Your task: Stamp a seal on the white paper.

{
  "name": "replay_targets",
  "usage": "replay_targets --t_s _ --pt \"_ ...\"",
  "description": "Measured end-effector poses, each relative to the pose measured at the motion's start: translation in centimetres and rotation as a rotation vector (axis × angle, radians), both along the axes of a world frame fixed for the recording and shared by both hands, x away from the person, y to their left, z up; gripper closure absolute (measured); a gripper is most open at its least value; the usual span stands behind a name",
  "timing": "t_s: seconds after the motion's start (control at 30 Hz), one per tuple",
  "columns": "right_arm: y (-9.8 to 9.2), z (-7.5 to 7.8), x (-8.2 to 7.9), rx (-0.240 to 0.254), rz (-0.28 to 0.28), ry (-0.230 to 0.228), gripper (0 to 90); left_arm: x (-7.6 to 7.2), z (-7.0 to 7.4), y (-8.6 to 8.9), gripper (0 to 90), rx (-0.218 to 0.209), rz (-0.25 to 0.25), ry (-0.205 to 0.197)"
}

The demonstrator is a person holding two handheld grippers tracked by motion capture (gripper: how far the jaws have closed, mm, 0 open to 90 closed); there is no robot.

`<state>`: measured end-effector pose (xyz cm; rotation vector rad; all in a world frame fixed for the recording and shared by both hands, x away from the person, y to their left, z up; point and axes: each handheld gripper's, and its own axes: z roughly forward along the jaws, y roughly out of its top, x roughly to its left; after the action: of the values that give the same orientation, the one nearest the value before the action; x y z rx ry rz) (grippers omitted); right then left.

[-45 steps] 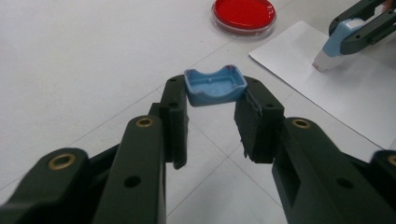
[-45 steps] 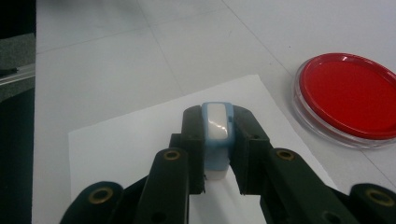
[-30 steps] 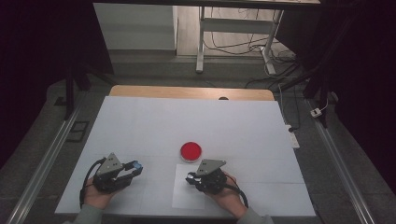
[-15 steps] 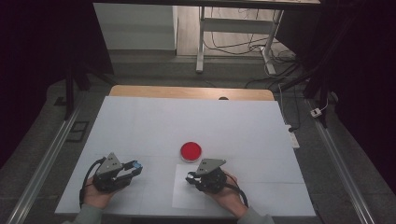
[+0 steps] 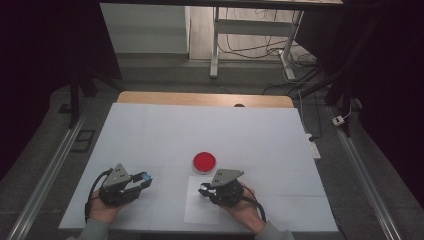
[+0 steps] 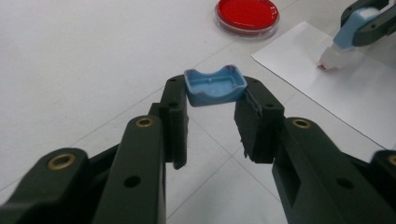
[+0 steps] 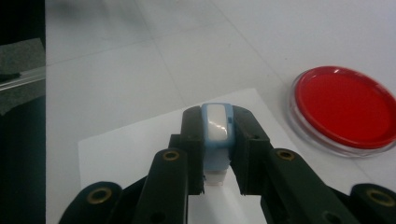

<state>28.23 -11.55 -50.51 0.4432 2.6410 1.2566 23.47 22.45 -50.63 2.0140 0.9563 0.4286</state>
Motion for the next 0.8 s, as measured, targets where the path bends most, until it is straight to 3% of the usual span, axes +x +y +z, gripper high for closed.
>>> replay_targets --t_s 0.37,0.8 --pt "-0.8 1.3 0.1 0.077 -0.013 0.008 75.1 0.0 0.0 0.0 64.8 -0.001 0.001 -0.001" --pt "-1.5 1.9 0.4 0.104 -0.030 0.003 75.1 0.0 0.0 0.0 64.8 -0.003 0.001 -0.002"
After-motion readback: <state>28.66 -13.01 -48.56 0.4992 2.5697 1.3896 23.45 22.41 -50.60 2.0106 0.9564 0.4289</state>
